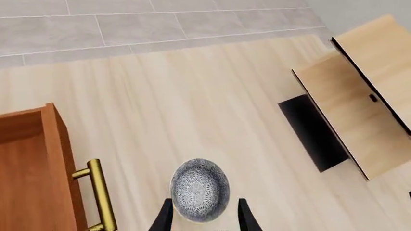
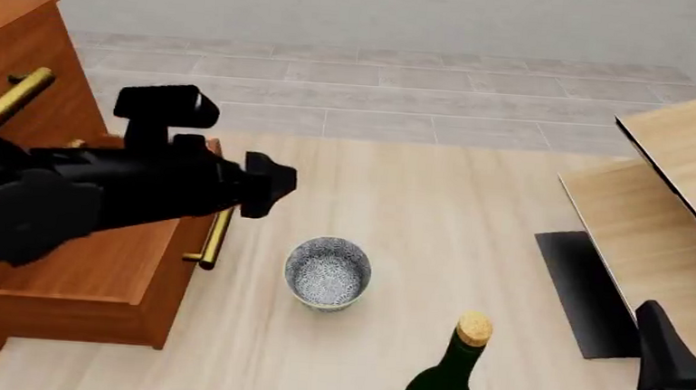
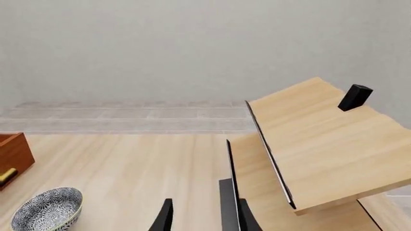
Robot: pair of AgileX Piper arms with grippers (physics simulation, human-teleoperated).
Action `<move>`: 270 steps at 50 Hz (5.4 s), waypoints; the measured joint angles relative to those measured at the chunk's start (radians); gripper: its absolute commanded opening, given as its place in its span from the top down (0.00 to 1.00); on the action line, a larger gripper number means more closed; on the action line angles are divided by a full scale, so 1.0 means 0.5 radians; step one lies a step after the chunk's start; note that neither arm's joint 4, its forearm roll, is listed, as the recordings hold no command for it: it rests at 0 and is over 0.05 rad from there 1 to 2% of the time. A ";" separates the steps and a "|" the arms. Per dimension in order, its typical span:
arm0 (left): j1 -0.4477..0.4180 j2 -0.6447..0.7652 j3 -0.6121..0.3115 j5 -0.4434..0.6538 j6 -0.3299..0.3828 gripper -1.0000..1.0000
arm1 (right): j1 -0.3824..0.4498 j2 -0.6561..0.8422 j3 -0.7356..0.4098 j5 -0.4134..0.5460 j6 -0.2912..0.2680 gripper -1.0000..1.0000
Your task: Put the bowl on top of the cabinet.
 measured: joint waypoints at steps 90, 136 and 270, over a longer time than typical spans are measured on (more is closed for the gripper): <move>0.082 0.641 0.234 -0.464 -0.333 0.00 | -0.039 -0.002 -0.006 -0.034 0.043 0.00; 0.027 0.749 0.265 -0.545 -0.355 0.00 | -0.026 -0.002 -0.004 -0.025 0.041 0.00; -0.016 1.060 0.292 -0.825 -0.480 0.00 | -0.021 -0.002 0.003 -0.028 0.050 0.00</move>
